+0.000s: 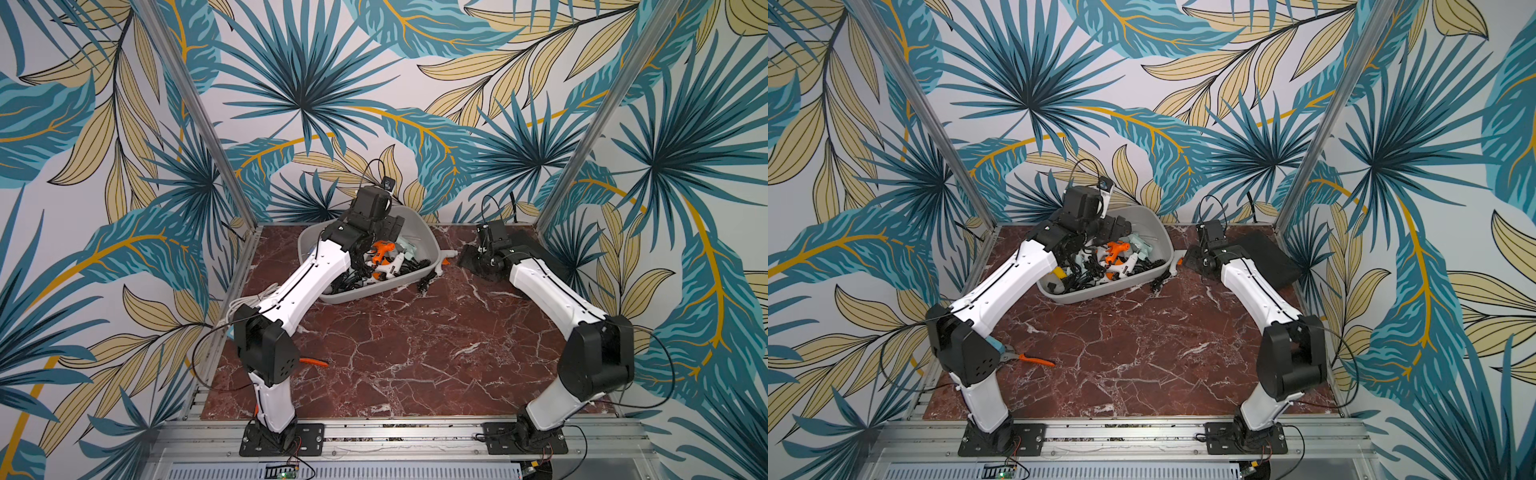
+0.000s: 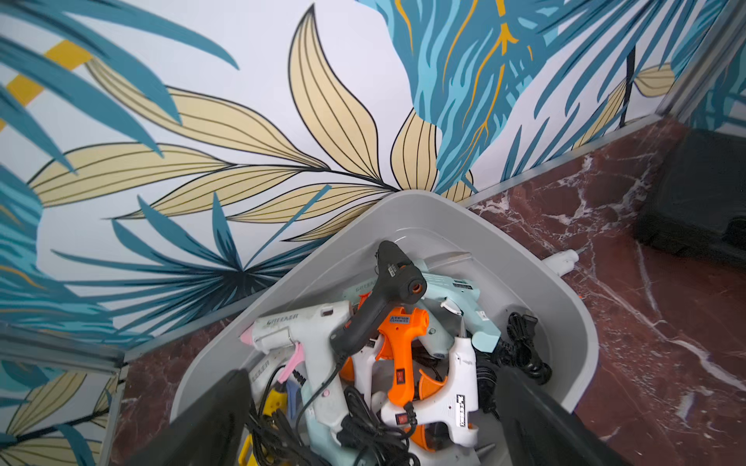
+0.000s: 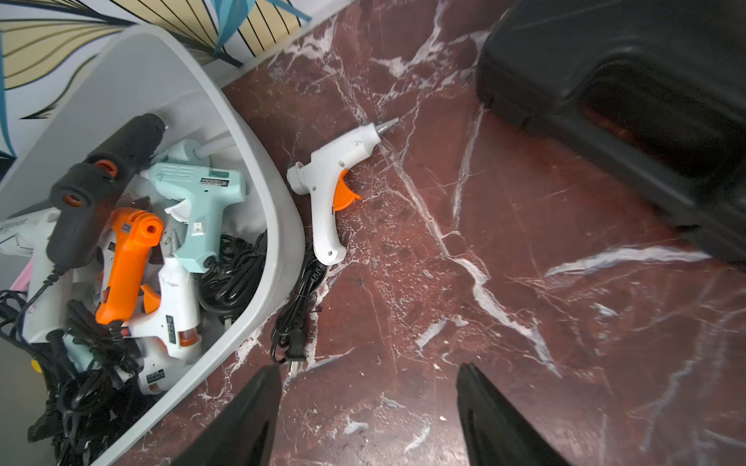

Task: Put the hot melt glue gun into the storage box
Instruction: Pick up the hot melt adhesive gun from the center of the board.

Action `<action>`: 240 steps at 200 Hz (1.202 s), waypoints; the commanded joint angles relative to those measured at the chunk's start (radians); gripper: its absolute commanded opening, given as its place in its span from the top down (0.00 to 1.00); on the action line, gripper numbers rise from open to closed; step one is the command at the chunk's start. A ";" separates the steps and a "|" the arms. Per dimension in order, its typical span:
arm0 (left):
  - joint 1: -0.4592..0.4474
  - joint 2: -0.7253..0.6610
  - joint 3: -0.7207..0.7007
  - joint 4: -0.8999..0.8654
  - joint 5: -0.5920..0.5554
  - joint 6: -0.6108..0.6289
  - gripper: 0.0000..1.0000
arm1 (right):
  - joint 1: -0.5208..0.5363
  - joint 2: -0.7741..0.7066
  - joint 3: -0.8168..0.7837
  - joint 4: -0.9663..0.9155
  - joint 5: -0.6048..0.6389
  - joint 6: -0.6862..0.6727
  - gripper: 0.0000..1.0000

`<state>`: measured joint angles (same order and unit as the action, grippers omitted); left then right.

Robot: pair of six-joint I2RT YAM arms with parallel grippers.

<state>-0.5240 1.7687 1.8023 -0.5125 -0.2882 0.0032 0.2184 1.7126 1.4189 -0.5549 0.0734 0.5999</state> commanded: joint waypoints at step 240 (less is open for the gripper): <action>0.159 -0.368 -0.555 0.285 0.166 -0.411 0.00 | -0.014 0.598 0.408 -0.005 -0.237 0.007 0.36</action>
<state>-0.3714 1.4006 1.2568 -0.2569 -0.1341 -0.3943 0.1875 2.2700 1.7809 -0.4877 -0.1333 0.6201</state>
